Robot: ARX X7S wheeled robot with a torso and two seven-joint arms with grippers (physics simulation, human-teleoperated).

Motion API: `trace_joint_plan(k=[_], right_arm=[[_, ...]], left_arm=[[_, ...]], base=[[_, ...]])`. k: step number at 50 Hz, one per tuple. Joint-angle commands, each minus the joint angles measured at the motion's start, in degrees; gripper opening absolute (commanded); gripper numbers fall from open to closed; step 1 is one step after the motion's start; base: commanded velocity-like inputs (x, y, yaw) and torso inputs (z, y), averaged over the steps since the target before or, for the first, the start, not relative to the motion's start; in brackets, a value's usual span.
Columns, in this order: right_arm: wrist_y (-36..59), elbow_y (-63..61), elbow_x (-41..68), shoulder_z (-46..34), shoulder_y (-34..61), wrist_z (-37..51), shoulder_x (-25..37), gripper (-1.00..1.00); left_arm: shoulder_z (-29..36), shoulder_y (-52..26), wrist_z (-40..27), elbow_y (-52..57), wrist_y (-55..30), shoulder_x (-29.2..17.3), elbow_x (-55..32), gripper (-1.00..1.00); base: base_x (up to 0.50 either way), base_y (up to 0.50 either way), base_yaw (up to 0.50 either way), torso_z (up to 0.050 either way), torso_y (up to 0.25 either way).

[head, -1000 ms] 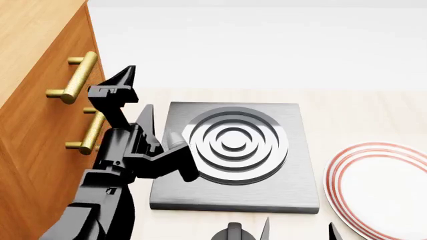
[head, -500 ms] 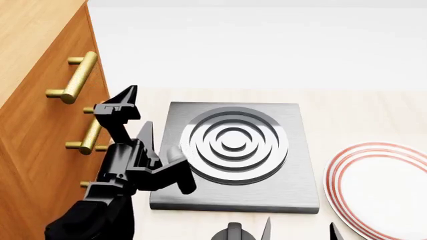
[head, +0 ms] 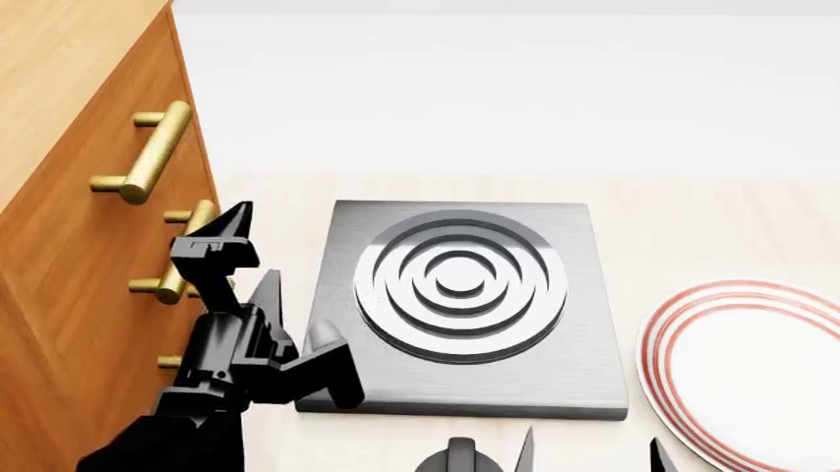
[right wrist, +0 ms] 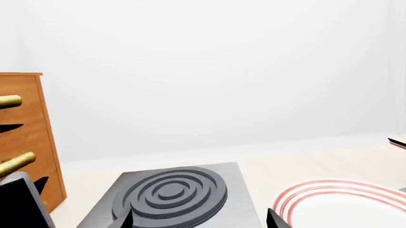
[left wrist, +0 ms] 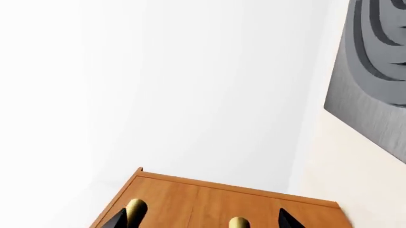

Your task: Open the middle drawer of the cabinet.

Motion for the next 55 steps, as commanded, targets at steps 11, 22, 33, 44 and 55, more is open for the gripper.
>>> trace_joint_plan(k=[11, 22, 33, 44, 55], right_arm=[[-0.05, 0.53, 0.24, -0.35, 0.38, 0.38, 0.23, 1.0], [-0.13, 0.9, 0.29, -0.67, 0.54, 0.48, 0.32, 1.0], [-0.31, 0.86, 0.52, -0.7, 0.46, 0.69, 0.55, 1.0], [-0.48, 0.97, 0.34, -1.12, 0.47, 0.89, 0.57, 1.0], [-0.54, 0.93, 0.41, -1.32, 0.47, 1.11, 0.74, 1.0]], left_arm=[[1.49, 1.69, -0.58, -2.49, 1.37, 0.01, -0.74, 1.0], [1.43, 2.55, -0.56, -4.04, 2.13, 0.01, -0.62, 1.0], [1.44, 3.83, -0.63, -4.54, 2.54, 0.01, -0.52, 1.0], [0.91, 4.92, -0.93, -7.32, 4.43, 0.01, -1.29, 1.0], [0.64, 5.68, -1.46, -8.79, 4.99, 0.01, -1.51, 1.0]], base=[[0.0, 0.0, 0.0, 0.0, 0.0], [0.0, 0.0, 0.0, 0.0, 0.0], [0.0, 0.0, 0.0, 0.0, 0.0], [0.0, 0.0, 0.0, 0.0, 0.0], [0.0, 0.0, 0.0, 0.0, 0.0]])
